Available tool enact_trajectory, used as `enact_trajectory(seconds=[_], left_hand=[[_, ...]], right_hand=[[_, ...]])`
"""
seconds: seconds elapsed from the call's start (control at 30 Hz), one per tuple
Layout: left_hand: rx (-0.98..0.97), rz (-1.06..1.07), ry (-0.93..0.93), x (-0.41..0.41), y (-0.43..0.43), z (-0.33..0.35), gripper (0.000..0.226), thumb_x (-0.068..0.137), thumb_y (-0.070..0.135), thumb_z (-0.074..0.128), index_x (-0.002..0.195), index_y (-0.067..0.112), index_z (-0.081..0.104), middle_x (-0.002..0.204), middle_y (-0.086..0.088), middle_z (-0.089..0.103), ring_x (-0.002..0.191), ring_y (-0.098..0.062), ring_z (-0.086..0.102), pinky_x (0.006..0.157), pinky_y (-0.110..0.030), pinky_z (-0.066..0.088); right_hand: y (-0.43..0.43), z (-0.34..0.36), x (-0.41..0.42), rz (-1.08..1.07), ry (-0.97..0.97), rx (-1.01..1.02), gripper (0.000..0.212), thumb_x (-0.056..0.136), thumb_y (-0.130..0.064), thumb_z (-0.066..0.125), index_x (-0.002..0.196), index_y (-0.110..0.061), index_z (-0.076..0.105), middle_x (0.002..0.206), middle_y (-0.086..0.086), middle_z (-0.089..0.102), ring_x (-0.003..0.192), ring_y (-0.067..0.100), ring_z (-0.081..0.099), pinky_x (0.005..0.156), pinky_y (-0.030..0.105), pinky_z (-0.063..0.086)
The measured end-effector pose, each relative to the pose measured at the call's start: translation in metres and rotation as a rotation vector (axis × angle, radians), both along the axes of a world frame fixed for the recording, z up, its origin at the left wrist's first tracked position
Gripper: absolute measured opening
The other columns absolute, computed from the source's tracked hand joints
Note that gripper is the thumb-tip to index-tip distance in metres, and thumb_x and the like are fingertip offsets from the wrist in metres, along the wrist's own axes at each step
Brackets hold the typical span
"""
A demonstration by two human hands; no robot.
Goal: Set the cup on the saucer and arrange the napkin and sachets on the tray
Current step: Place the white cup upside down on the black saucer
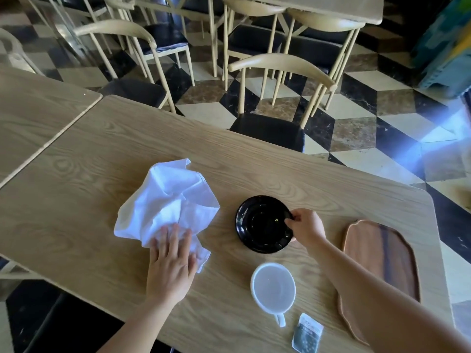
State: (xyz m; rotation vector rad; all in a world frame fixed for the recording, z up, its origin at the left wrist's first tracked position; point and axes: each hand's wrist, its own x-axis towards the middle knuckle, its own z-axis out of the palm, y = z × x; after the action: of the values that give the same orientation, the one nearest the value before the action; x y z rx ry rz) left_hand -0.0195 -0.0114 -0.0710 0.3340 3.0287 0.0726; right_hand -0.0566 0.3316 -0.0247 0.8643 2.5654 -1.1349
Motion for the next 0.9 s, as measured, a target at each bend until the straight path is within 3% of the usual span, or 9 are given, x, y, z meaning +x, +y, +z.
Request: enact_trajectory(seconds=[0.13,0.37,0.57,0.7,0.9], left_hand=[[-0.026,-0.002,-0.020,-0.004,0.002,0.001,0.060,0.090,0.040,0.034,0.143,0.012,0.043,0.153,-0.023,0.033,0.143,-0.046,0.023,0.109,-0.063,0.026],[0.011,0.113,-0.030,-0.008,0.025,0.009,0.064,0.085,0.043,0.032,0.134,0.007,0.053,0.146,-0.025,0.040,0.140,-0.050,0.026,0.104,-0.066,0.030],[0.064,0.196,-0.026,-0.007,0.037,0.004,0.070,0.085,0.053,0.031,0.135,0.007,0.048,0.152,-0.023,0.034,0.143,-0.047,0.022,0.108,-0.066,0.025],[0.048,0.193,-0.019,-0.008,0.038,-0.002,0.067,0.085,0.051,0.034,0.133,0.006,0.047,0.150,-0.025,0.033,0.141,-0.049,0.020,0.108,-0.067,0.022],[0.033,0.176,0.006,-0.008,0.036,-0.007,0.067,0.086,0.052,0.034,0.132,0.004,0.047,0.148,-0.028,0.034,0.140,-0.050,0.021,0.107,-0.067,0.021]], right_hand=[[0.015,0.002,0.004,-0.105,0.017,0.001,0.008,0.081,-0.013,0.068,0.073,-0.015,0.070,0.072,0.008,0.073,0.071,0.034,0.069,0.074,0.045,0.058],[0.034,0.006,0.007,-0.247,0.034,-0.005,0.008,0.083,-0.015,0.066,0.076,-0.018,0.069,0.077,0.006,0.074,0.077,0.031,0.070,0.078,0.039,0.056],[0.049,0.006,0.013,-0.320,0.037,-0.007,0.007,0.084,-0.015,0.065,0.083,-0.018,0.071,0.081,0.007,0.074,0.077,0.033,0.071,0.080,0.043,0.058],[0.056,0.005,0.019,-0.303,0.000,0.046,0.014,0.084,-0.014,0.064,0.072,-0.021,0.065,0.075,0.005,0.073,0.070,0.031,0.071,0.075,0.039,0.058],[0.062,0.002,0.023,-0.267,-0.012,0.117,0.011,0.085,-0.017,0.066,0.093,-0.018,0.073,0.078,0.003,0.070,0.077,0.027,0.063,0.066,0.029,0.044]])
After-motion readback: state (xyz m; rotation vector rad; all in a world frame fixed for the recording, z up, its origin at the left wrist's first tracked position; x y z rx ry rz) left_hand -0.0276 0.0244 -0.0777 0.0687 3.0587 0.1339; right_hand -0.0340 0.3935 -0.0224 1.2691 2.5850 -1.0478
